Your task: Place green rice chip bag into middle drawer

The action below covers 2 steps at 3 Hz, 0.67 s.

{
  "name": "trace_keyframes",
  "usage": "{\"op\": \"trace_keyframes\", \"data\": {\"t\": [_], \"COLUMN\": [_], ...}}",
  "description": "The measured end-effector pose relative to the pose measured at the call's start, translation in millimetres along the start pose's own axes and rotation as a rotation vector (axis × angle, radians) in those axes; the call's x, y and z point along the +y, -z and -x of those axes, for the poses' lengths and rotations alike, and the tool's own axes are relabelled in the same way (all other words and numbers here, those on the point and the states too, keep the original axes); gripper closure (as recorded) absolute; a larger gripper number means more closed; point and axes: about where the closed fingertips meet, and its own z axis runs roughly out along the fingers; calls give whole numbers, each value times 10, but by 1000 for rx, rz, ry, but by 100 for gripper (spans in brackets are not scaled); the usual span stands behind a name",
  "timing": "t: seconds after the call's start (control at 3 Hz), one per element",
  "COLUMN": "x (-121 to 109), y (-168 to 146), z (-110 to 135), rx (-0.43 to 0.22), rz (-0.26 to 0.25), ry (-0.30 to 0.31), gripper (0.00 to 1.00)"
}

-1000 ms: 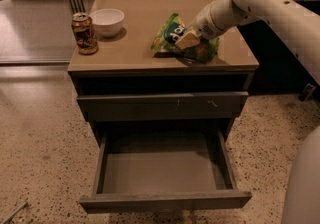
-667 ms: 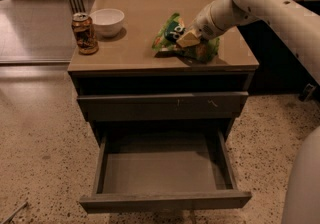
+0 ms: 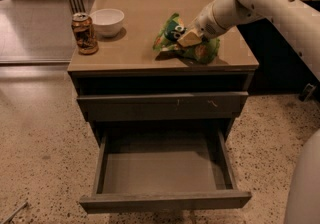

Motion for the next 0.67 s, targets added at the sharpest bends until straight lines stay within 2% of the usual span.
{"op": "trace_keyframes", "data": {"t": [0.33,0.67], "x": [302,704], "y": [387,866], "z": [212,297], "rx": [-66,-113], "rz": [122,258], "ry": [119,238], "gripper": [100,100]}}
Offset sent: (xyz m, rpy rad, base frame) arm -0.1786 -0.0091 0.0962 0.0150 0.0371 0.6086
